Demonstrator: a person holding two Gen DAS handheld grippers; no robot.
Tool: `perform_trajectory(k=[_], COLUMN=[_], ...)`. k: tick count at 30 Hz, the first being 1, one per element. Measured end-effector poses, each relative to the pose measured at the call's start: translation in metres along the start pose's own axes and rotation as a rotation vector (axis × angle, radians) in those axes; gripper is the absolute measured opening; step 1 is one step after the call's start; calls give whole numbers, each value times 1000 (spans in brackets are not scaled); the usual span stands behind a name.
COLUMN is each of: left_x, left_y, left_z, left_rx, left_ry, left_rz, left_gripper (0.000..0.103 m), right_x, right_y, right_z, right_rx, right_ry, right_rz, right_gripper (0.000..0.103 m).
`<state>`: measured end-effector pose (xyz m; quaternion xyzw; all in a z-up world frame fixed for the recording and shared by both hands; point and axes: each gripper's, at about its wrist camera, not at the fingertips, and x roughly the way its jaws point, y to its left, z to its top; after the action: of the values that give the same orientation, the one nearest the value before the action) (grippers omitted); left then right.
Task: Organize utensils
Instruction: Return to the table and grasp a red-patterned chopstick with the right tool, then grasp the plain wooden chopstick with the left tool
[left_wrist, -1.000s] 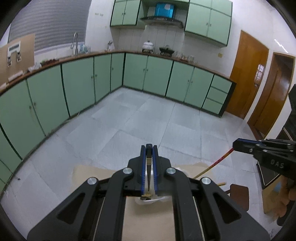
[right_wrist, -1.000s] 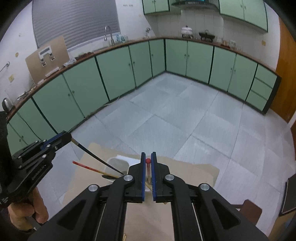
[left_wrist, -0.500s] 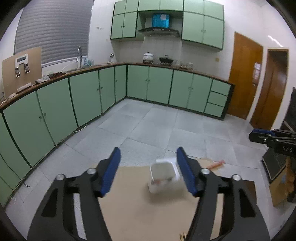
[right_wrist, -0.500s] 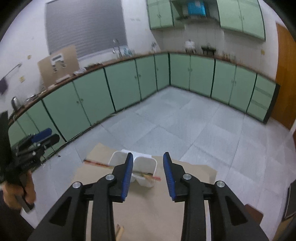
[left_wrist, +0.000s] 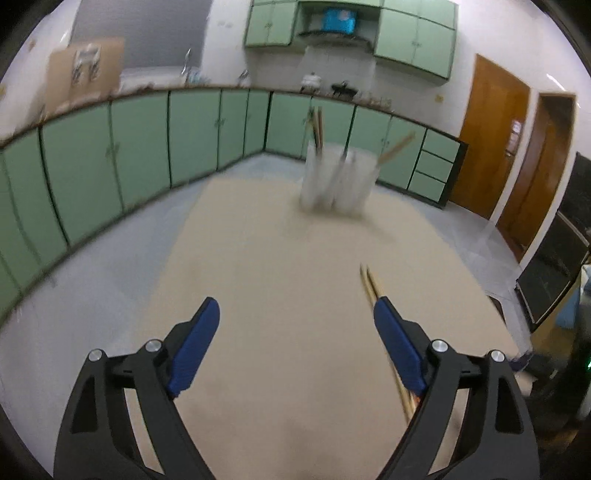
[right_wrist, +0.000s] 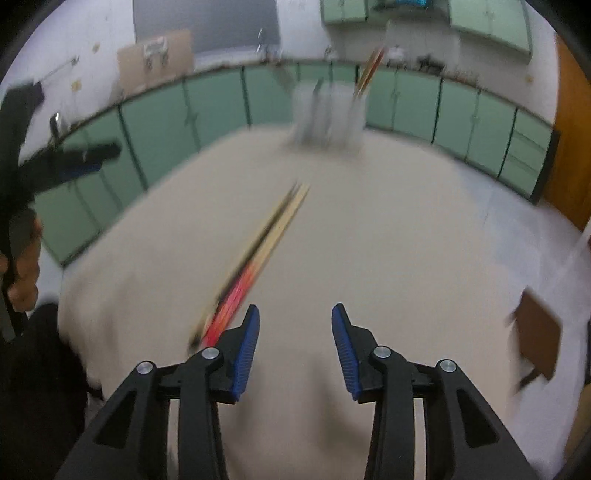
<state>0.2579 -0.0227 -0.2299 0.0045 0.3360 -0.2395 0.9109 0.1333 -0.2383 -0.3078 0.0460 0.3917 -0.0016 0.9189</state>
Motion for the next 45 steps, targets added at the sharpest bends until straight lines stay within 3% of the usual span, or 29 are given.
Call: perform_trajectory(k=[4,11,18,23,32,45], left_x=[-10,-8,8,25,49,58], left_y=[5,-2,-19,-51,-89,-97], left_z=[-33,-48,-54,-75,-96,-90], left_rx=[-25,-6,32,127,262,218], left_ry=[15,28,69,125,184,173], left_rz=[19,25,-4,-47,-44,-36], left_gripper=[83,83,81,75,73,73], right_x=[9,21,17,16,9,9], right_y=[37,45,21,0,-21,-21], right_z=[-31,-18,-21,-20,-27,-26], right_rx=[-73,-120,-64,-13,34,40], right_ry=[-17,-41,-42,-40,-32,-35], right_rz=[-3,10,6,-11,-17,-9], right_gripper=[43,40,7,7,6,7])
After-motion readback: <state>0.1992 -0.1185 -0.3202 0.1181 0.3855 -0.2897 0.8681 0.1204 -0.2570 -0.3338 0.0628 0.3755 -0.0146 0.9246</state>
